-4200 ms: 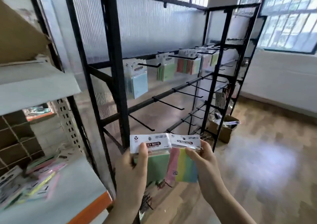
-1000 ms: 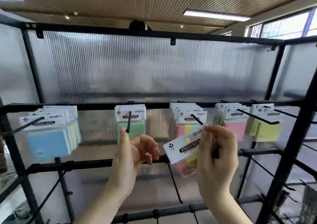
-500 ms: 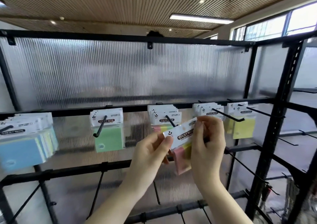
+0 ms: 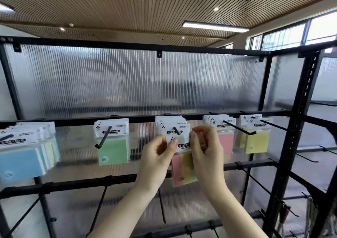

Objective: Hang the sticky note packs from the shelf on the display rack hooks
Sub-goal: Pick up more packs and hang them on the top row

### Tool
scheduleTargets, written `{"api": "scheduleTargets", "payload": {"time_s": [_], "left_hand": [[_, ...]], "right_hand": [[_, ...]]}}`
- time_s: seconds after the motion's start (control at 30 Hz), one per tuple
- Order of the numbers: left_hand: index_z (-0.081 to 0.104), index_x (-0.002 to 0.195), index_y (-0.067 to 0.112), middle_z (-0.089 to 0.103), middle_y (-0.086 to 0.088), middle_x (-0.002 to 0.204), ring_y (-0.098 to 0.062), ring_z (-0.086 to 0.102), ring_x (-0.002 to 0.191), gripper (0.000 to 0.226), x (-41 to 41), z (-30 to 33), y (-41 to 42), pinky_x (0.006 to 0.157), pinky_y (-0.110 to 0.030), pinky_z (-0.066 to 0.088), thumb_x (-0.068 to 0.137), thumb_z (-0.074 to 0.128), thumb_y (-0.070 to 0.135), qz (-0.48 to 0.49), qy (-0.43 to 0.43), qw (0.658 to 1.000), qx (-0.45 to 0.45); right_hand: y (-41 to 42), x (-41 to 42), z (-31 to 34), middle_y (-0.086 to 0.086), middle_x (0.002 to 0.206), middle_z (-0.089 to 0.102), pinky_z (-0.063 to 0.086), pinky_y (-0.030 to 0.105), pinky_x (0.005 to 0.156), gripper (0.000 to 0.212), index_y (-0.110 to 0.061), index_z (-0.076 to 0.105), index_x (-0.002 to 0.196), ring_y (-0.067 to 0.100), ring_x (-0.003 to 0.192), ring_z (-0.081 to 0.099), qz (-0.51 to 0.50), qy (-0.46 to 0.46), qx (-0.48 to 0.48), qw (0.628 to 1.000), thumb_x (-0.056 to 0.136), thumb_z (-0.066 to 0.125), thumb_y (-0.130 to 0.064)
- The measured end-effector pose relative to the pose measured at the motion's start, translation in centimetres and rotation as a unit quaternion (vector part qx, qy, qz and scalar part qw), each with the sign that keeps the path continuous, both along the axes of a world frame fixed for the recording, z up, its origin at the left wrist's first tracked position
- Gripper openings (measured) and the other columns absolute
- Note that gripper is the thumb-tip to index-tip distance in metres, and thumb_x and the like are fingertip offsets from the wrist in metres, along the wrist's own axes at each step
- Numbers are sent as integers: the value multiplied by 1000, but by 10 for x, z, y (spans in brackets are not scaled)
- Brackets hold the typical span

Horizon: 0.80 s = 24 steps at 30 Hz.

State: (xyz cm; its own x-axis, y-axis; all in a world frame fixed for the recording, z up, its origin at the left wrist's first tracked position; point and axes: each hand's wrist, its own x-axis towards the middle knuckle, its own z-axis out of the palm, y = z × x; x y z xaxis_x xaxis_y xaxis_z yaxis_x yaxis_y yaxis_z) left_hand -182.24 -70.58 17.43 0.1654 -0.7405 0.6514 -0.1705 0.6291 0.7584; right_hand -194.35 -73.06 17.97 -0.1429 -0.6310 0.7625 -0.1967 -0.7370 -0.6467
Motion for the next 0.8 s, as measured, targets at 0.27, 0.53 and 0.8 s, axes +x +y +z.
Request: {"api": "scheduleTargets", "payload": {"time_s": [0.27, 0.53, 0.8], "left_hand": [[42, 64, 14, 36, 9, 54, -6, 35, 53, 36, -2, 2, 1, 52, -29, 34, 87, 56, 37, 35, -14, 999, -20], [40, 61, 23, 37, 9, 52, -4, 34, 48, 36, 2, -4, -6, 49, -12, 29, 92, 58, 23, 104, -41, 993, -34], [52, 117, 9, 55, -3, 108, -14, 51, 102, 42, 8, -22, -36, 79, 2, 32, 83, 68, 27, 266, -107, 958, -8]], "right_hand": [[-6, 2, -1, -19, 80, 60, 40, 11, 66, 23, -35, 52, 87, 3, 73, 56, 16, 6, -7, 1000, 94, 56, -13], [-13, -1, -3, -12, 86, 63, 41, 9, 68, 28, -38, 54, 90, 2, 78, 58, 20, 57, -12, 998, 94, 58, -11], [-39, 0, -12, -5, 112, 49, 33, 5, 85, 32, -19, 48, 118, 7, 104, 46, -51, 94, 30, 994, 89, 61, -14]]}}
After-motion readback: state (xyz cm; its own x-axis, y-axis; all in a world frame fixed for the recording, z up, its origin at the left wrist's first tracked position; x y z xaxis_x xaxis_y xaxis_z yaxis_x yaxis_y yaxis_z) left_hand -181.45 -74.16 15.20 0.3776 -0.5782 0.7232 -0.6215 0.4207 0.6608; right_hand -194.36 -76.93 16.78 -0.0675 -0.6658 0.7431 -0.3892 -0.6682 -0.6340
